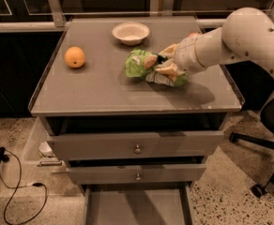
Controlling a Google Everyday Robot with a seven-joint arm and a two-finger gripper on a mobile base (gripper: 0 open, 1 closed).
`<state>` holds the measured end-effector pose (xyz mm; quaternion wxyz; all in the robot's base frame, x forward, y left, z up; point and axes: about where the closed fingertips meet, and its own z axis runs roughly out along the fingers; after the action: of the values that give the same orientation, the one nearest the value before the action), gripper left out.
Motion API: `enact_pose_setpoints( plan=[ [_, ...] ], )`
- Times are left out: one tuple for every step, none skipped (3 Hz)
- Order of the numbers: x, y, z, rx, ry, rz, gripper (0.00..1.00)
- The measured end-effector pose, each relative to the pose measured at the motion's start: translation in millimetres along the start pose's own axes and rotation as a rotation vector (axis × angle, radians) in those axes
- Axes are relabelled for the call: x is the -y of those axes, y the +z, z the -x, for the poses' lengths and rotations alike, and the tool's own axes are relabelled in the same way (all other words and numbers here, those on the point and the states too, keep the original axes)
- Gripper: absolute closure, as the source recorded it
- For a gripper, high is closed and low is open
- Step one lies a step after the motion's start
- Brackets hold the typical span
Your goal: Pick green rice chip bag from bottom drawer and place on counter
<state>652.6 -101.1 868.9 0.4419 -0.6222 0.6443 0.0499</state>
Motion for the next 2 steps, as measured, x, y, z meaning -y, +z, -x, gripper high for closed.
enact_pose_setpoints(
  plan=[
    [-0.7, 2.2, -0.5, -0.002, 0.004, 0.002, 0.85],
    [-0.7, 2.2, -0.5, -0.002, 0.004, 0.002, 0.61]
  ],
)
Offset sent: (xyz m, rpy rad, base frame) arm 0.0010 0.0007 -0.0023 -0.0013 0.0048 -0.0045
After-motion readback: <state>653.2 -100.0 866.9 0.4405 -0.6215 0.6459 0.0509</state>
